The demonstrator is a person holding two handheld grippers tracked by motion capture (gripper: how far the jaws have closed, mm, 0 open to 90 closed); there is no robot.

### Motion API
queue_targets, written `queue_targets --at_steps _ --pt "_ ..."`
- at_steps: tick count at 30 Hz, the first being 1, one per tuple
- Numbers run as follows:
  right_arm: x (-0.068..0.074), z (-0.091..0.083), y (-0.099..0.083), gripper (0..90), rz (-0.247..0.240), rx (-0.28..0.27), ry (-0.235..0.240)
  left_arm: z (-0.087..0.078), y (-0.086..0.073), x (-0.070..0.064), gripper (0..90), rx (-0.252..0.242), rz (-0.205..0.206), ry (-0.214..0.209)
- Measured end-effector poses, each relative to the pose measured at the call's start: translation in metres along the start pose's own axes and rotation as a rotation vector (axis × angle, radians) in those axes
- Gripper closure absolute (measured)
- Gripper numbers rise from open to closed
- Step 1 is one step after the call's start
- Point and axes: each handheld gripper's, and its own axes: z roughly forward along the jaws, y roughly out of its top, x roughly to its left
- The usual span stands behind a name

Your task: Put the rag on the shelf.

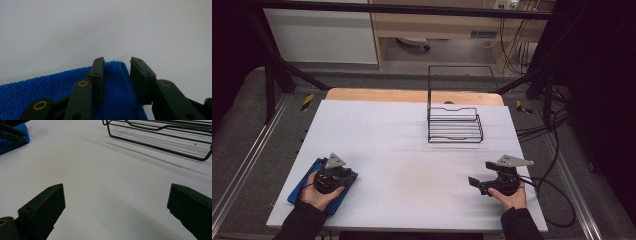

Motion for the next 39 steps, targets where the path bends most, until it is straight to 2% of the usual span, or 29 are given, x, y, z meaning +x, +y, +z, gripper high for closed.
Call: queue_targets --at_steps 2,8,11,19,23,27,31,37,39 --pt "0.0 0.0 0.0 2.2 0.001 -0.002 0.001 0.001 0.0 -0.001 65.2 0.004 0.012 0.013" --pt "0.0 0.001 0.0 2.2 0.004 -0.001 0.002 0.002 0.001 -0.006 69.8 0.014 0.012 0.053" --pt "0.0 0.001 0.0 2.3 0.005 -0.001 0.001 0.002 0.002 -0.004 77.6 0.02 0.015 0.069" --pt "0.0 0.001 0.0 2.9 0.003 0.001 0.005 0.0 0.002 0.004 83.6 0.02 -0.004 0.019" --pt "0.0 0.0 0.0 3.1 0.002 -0.001 0.007 -0.005 0.001 0.01 84.8 -0.014 -0.036 -0.021" --pt "0.0 0.0 0.0 3.1 0.005 -0.002 0.009 -0.015 0.002 0.012 85.2 -0.072 -0.024 -0.044" --pt "0.0 0.0 0.0 3.1 0.007 -0.002 0.009 -0.023 0.004 0.01 85.3 -0.113 -0.024 -0.077" --pt "0.0 0.0 0.0 3.2 0.005 -0.001 0.008 -0.027 0.009 0.0 85.3 -0.139 -0.018 -0.119" --pt "0.0 0.0 0.0 3.2 0.003 -0.002 0.008 -0.026 0.011 -0.003 85.3 -0.146 -0.03 -0.138"
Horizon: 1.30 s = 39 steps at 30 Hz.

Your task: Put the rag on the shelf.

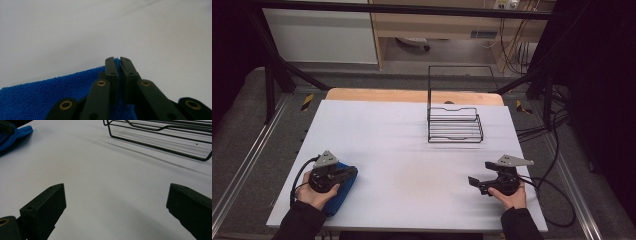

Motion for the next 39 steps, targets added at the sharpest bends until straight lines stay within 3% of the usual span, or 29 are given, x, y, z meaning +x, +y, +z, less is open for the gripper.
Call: queue_targets --at_steps 8,16,23,39 --pt "0.0 0.001 0.0 3.2 -0.004 0.004 -0.005 0.012 0.008 -0.009 85.1 -0.016 -0.022 -0.02" --pt "0.0 0.002 0.0 3.3 -0.006 0.009 -0.006 0.019 0.018 -0.023 84.8 -0.022 -0.011 -0.012" --pt "0.001 0.002 -0.001 3.3 -0.003 0.014 -0.009 0.029 0.025 -0.043 84.7 -0.004 0.029 -0.01" --pt "0.001 0.003 -0.001 3.6 -0.008 0.008 -0.016 0.061 0.042 -0.086 84.6 0.022 0.089 -0.072"
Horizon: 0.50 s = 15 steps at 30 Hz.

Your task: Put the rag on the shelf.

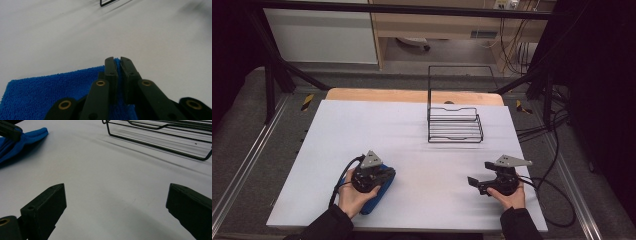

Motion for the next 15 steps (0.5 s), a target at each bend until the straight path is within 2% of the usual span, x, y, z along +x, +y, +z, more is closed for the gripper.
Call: queue_targets --at_steps 15 --pt "0.0 0.001 0.0 3.5 -0.003 0.004 0.004 0.039 0.027 -0.036 84.5 0.004 0.021 -0.044"
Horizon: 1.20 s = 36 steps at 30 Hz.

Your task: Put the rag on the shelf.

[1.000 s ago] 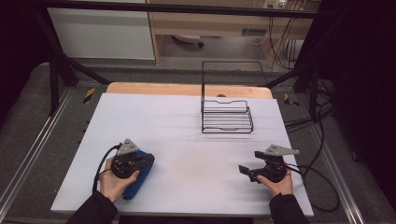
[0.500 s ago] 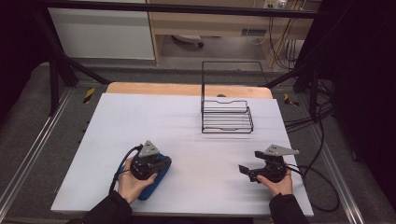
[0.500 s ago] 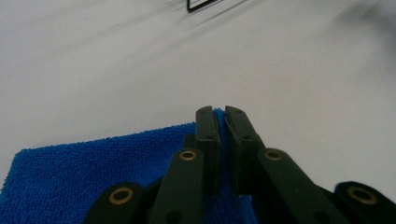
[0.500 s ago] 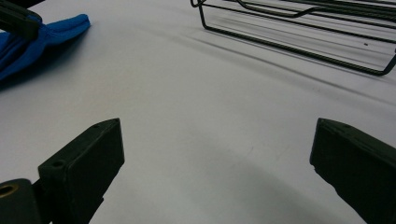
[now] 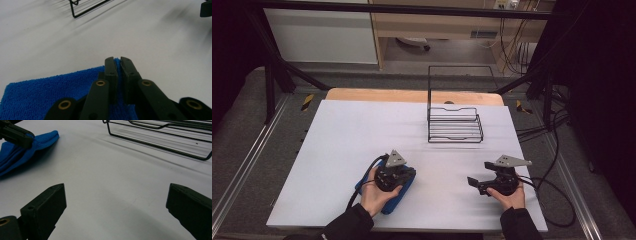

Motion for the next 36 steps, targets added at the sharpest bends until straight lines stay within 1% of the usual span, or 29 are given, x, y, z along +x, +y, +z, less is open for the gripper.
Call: queue_targets --at_steps 7,9,14,16,19,22,24,25,28,29,31,34,36 --pt "0.0 0.0 0.0 3.5 -0.001 -0.001 0.002 0.022 0.013 -0.013 84.3 -0.001 -0.006 -0.026" --pt "0.0 0.0 0.0 3.5 -0.001 0.0 0.001 0.029 0.015 -0.017 84.2 0.002 -0.001 -0.031" --pt "0.0 0.0 0.0 3.5 -0.001 -0.001 0.003 0.043 0.015 -0.021 83.3 0.029 0.011 -0.04" --pt "0.0 0.0 0.0 3.5 -0.001 0.0 0.002 0.049 0.013 -0.021 82.4 0.043 0.008 -0.047" --pt "0.0 0.001 0.0 3.6 -0.003 -0.001 0.004 0.055 0.011 -0.02 78.5 0.069 0.008 -0.068" --pt "0.0 0.001 0.0 3.6 -0.005 0.0 0.003 0.056 0.011 -0.021 69.4 0.067 0.008 -0.091" --pt "0.0 0.001 0.0 3.6 -0.005 -0.001 0.003 0.053 0.012 -0.021 60.6 0.079 0.014 -0.094" --pt "0.001 0.001 0.0 3.6 -0.002 -0.004 0.002 0.049 0.013 -0.02 57.5 0.082 0.025 -0.096" --pt "0.001 0.001 0.0 3.9 0.007 -0.013 0.001 0.032 0.015 -0.015 49.4 0.065 0.039 -0.1" --pt "0.003 0.001 0.001 4.1 0.012 -0.015 -0.003 0.026 0.015 -0.012 45.2 0.061 0.039 -0.1" --pt "0.004 0.001 0.002 4.4 0.011 -0.017 -0.006 0.012 0.015 -0.004 43.7 0.057 0.044 -0.093" --pt "0.008 0.004 0.003 5.4 0.01 -0.018 -0.014 -0.007 0.011 0.01 40.0 0.063 0.048 -0.069" --pt "0.012 0.007 0.005 6.4 0.015 -0.017 -0.017 -0.019 0.006 0.02 38.1 0.073 0.055 -0.042"
